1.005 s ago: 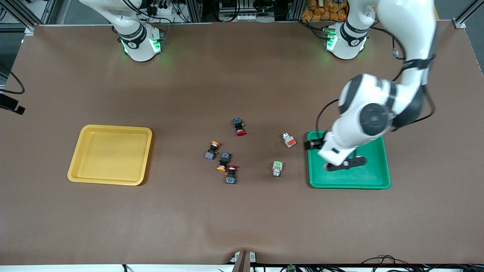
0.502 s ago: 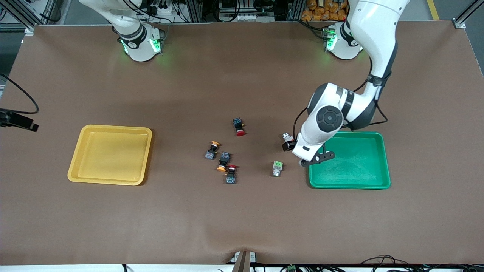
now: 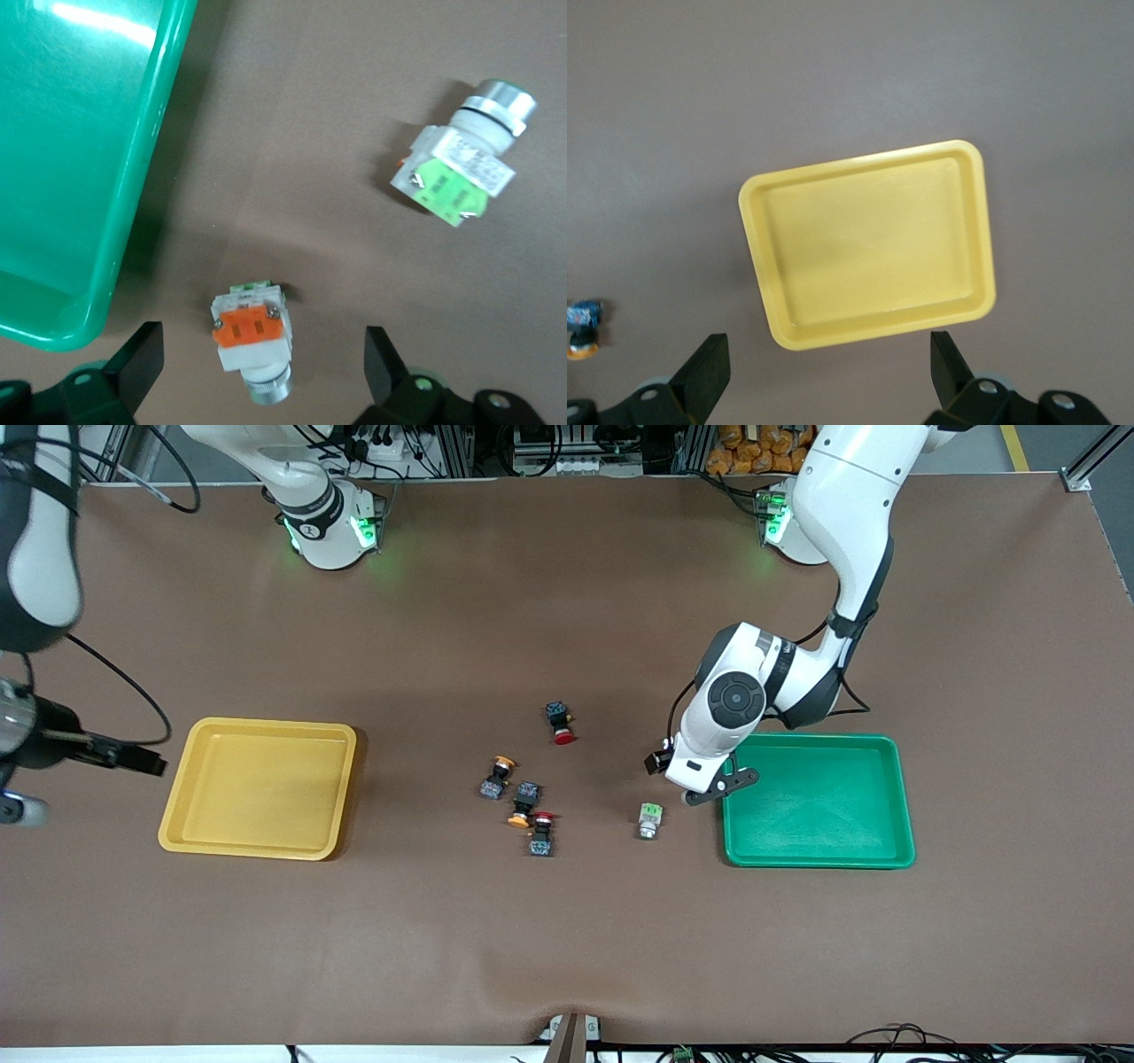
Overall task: Place green and yellow buttons in trays
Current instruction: 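Lift the orange button with the left gripper while the right gripper reaches out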
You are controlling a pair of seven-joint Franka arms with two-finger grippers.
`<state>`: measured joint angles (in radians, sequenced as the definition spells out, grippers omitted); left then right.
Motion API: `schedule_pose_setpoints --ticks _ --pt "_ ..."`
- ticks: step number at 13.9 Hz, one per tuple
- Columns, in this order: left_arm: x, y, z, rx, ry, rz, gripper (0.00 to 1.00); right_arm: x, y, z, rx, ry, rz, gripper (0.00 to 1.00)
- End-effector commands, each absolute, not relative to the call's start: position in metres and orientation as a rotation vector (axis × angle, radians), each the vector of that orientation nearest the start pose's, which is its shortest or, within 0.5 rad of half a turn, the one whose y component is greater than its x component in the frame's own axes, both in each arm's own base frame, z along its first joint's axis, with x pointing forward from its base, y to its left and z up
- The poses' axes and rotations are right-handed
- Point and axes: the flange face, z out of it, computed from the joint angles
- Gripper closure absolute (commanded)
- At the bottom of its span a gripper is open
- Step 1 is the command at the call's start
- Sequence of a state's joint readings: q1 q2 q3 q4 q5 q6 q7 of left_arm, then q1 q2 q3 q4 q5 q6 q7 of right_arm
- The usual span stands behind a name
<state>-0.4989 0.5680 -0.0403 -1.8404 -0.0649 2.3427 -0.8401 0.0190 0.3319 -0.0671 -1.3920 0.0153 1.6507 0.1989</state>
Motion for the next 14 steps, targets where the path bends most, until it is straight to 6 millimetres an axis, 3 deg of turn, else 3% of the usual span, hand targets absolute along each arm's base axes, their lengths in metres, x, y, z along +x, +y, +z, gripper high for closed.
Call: schedule_pose_setpoints --ticks 1,3,4,6,7,8,10,11,13,14 --pt "0.543 -0.336 0.191 -3.097 -0.599 0.111 0.0 0.667 0.002 0.496 -3.126 0.477 0.123 0.0" --pt "0.537 -0.346 0.179 -3.098 -0.609 0.098 0.0 0.673 0.044 0.463 -3.142 0.524 0.191 0.0" --pt "0.536 -0.346 0.177 -3.096 -0.611 0.102 0.0 0.68 0.067 0.435 -3.146 0.554 0.213 0.0" --pt "0.533 -0.346 0.176 -3.093 -0.606 0.109 0.06 0.684 0.094 0.418 -3.14 0.531 0.2 0.0" --pt "0.53 -0.346 0.176 -3.092 -0.596 0.109 0.24 0.681 0.112 0.412 -3.126 0.493 0.225 0.0" --pt "0.53 -0.346 0.178 -3.09 -0.58 0.1 0.54 0.678 0.137 0.4 -3.066 0.47 0.274 0.0" --pt "0.532 -0.345 0.186 -3.092 -0.581 0.097 0.94 0.674 0.2 0.351 -2.942 0.443 0.38 0.0" --pt "0.535 -0.342 0.191 -3.093 -0.581 0.094 1.0 0.68 0.217 0.335 -2.899 0.475 0.328 0.0" --pt "0.543 -0.338 0.214 -3.074 -0.582 0.12 1.0 0.673 0.256 0.309 -2.896 0.529 0.301 0.0" --pt "0.55 -0.333 0.229 -3.062 -0.592 0.137 1.0 0.669 0.266 0.297 -2.892 0.628 0.331 0.0"
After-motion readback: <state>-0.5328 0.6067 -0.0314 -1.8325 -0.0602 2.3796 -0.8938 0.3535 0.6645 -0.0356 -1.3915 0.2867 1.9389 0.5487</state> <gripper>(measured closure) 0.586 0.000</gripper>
